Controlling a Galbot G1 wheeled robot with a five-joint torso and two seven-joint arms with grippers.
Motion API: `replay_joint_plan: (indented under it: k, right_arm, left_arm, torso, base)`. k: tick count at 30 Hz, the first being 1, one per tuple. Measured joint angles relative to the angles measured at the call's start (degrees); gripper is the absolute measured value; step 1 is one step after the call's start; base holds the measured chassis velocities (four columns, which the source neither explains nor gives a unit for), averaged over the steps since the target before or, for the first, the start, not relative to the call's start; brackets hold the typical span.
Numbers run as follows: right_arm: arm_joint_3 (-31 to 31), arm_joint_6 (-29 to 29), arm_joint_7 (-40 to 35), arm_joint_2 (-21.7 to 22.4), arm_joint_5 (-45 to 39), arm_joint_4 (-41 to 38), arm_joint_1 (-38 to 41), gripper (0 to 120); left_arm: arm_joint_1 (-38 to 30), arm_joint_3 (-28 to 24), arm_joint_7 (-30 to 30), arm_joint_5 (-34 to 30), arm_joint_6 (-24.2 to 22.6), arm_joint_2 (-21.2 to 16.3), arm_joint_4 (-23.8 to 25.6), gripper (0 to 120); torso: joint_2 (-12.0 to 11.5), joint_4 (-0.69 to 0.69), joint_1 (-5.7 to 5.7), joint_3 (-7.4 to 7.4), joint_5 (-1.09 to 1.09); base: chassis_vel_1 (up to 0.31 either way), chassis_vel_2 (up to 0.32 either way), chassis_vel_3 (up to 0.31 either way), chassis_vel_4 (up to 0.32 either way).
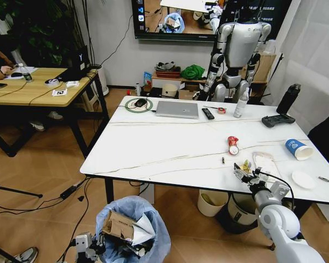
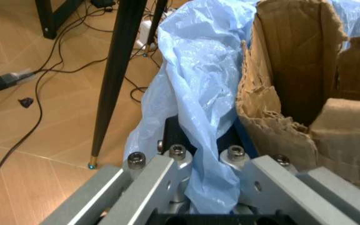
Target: Pick up the trash bin and place the trash from the table into it.
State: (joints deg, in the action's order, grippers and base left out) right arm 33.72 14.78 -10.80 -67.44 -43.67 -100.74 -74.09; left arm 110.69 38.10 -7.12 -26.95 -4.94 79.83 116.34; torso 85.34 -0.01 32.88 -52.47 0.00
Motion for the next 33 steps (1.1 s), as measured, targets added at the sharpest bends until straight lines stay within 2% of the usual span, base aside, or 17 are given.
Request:
replay_joint_plan:
  k: [2, 4, 7, 11, 14, 15, 17, 18, 19, 33]
  right_arm:
    - [-0.03, -0.11, 0.09, -0.01, 0.0, 0.07, 0.0, 66]
    - [-0.1, -0.26, 0.14, -0.28, 0.1, 0.07, 0.0, 55]
    - [-0.26, -0.3, 0.24, -0.56, 0.25, 0.07, -0.09, 48]
    - [-0.74, -0.39, 0.34, -1.18, 0.91, 0.23, -0.13, 28]
    - [-0.86, -0.4, 0.35, -1.25, 1.07, 0.3, 0.02, 22]
    - [-0.87, -0.4, 0.35, -1.24, 1.08, 0.3, 0.06, 15]
    - [-0.87, -0.39, 0.35, -1.11, 1.08, 0.2, 0.06, 7]
    - [-0.87, -0.39, 0.35, -1.11, 1.08, 0.2, 0.06, 7]
    - [-0.83, -0.39, 0.35, -1.09, 1.1, 0.17, 0.0, 1]
    - [0.34, -0.74, 1.12, -1.09, 1.91, -0.98, -1.62, 0]
  left_arm:
    - [0.02, 0.0, -0.01, 0.05, 0.02, 0.11, 0.02, 0]
    - [0.05, -0.01, -0.03, 0.13, 0.05, 0.18, 0.01, 0]
    - [0.07, 0.03, -0.03, 0.16, 0.06, 0.17, 0.02, 0]
    - [0.1, 0.16, -0.06, 0.13, 0.16, 0.21, 0.08, 0]
    - [0.12, 0.17, -0.07, 0.13, 0.2, 0.23, 0.18, 0]
    - [0.14, 0.16, -0.08, 0.12, 0.22, 0.23, 0.26, 0]
    - [0.17, 0.13, -0.09, 0.11, 0.23, 0.17, 0.35, 0]
    - [0.17, 0.13, -0.09, 0.11, 0.23, 0.17, 0.36, 0]
    - [0.18, 0.09, -0.1, 0.09, 0.27, 0.14, 0.39, 0]
    - [0.01, -0.46, -0.12, -0.35, 0.29, -0.89, 0.37, 0]
  torso:
    - [0.0, 0.0, 0.0, 0.0, 0.0]
    - [0.0, 0.0, 0.0, 0.0, 0.0]
    - [0.0, 0.0, 0.0, 0.0, 0.0]
    - [0.0, 0.0, 0.0, 0.0, 0.0]
    - [0.0, 0.0, 0.0, 0.0, 0.0]
    - [0.0, 0.0, 0.0, 0.0, 0.0]
    - [0.0, 0.0, 0.0, 0.0, 0.0]
    - [0.0, 0.0, 0.0, 0.0, 0.0]
    - [0.0, 0.0, 0.0, 0.0, 0.0]
    - [0.0, 0.0, 0.0, 0.0, 0.0]
  base:
    - [0.0, 0.0, 0.0, 0.0]
    - [0.0, 0.0, 0.0, 0.0]
    - [0.0, 0.0, 0.0, 0.0]
    - [0.0, 0.0, 0.0, 0.0]
    - [0.0, 0.0, 0.0, 0.0]
    - [0.0, 0.0, 0.0, 0.0]
    - [0.0, 0.0, 0.0, 0.0]
    - [0.0, 0.0, 0.0, 0.0]
    - [0.0, 0.0, 0.0, 0.0]
    - [0.0, 0.0, 0.0, 0.0]
